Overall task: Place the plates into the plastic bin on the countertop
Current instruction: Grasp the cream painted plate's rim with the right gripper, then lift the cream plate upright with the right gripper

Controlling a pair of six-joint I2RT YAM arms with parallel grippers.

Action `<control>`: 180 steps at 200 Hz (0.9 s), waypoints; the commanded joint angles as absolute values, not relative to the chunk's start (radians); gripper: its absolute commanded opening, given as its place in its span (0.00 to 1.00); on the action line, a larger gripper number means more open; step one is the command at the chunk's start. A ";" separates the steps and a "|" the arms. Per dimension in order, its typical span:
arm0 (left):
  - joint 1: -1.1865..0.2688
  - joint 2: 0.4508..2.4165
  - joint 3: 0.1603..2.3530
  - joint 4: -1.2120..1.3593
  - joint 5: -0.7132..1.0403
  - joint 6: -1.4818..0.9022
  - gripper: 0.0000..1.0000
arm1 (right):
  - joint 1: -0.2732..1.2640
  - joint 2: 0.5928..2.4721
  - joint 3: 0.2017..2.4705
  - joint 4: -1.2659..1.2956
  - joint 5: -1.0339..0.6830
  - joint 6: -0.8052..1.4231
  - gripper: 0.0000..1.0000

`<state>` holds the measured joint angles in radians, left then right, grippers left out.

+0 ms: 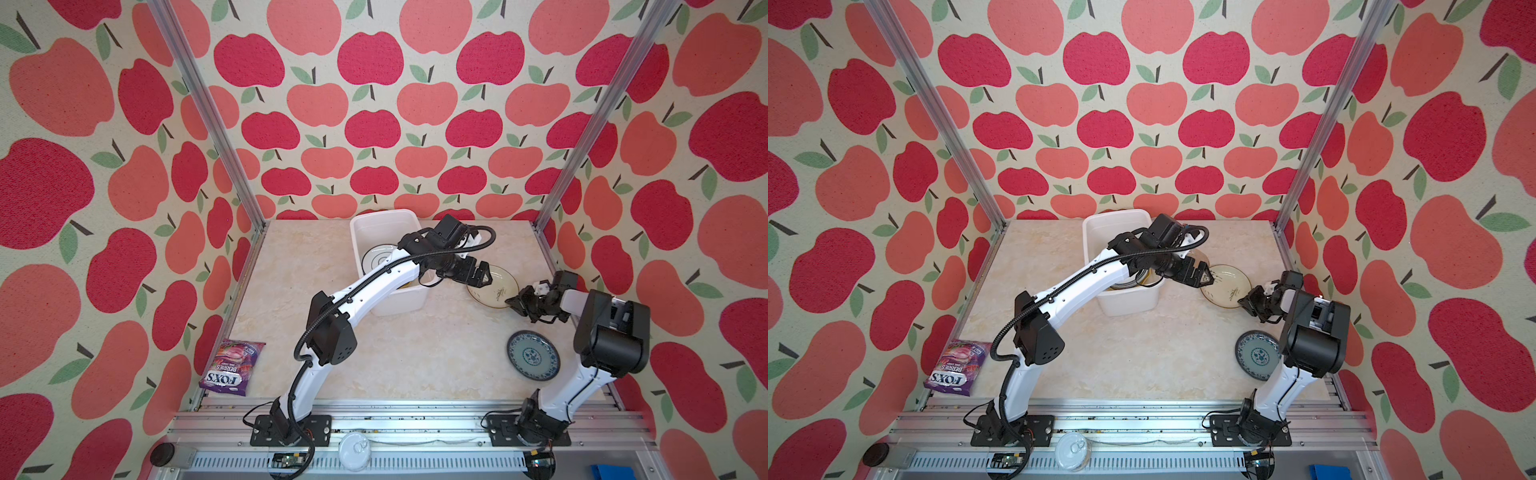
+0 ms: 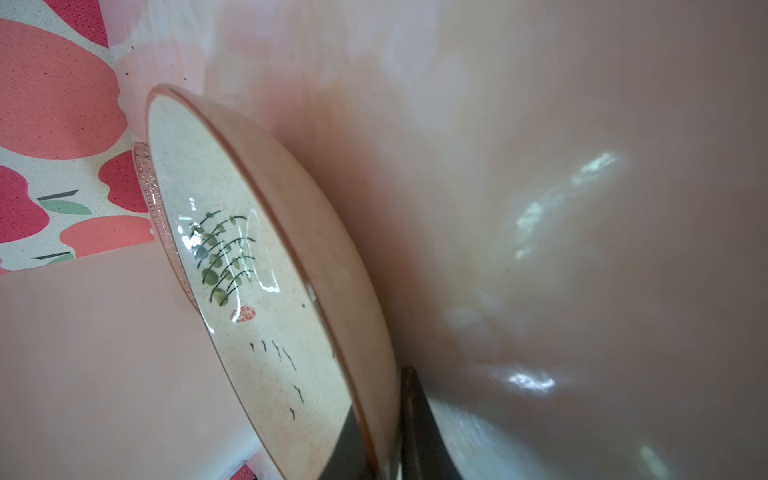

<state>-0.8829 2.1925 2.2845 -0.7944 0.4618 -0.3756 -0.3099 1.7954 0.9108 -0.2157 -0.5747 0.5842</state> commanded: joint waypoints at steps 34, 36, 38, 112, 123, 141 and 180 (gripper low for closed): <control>-0.887 2.180 2.326 -0.821 0.460 -0.371 0.99 | -0.311 1.651 0.893 -0.366 -0.489 0.555 0.01; -0.887 2.179 2.327 -0.821 0.460 -0.370 0.99 | -0.310 1.645 0.892 -0.367 -0.487 0.556 0.00; -0.886 2.178 2.328 -0.821 0.460 -0.370 0.99 | -0.310 1.638 0.892 -0.370 -0.486 0.558 0.00; -0.892 2.110 2.318 -0.839 0.426 -0.365 0.99 | -0.311 1.473 0.936 -0.445 -0.469 0.606 0.00; -0.893 2.092 2.307 -0.839 0.418 -0.367 0.99 | -0.311 1.460 0.951 -0.466 -0.469 0.604 0.00; -0.893 2.051 2.271 -0.827 0.400 -0.372 0.99 | -0.309 1.433 0.976 -0.501 -0.469 0.606 0.00; -0.890 1.947 2.201 -0.814 0.333 -0.382 0.99 | -0.279 1.349 1.049 -0.584 -0.462 0.630 0.00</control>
<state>-0.8886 2.0308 2.2345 -0.8196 0.3950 -0.3759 -0.3046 1.4322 0.9558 -0.5465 -0.4160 0.5991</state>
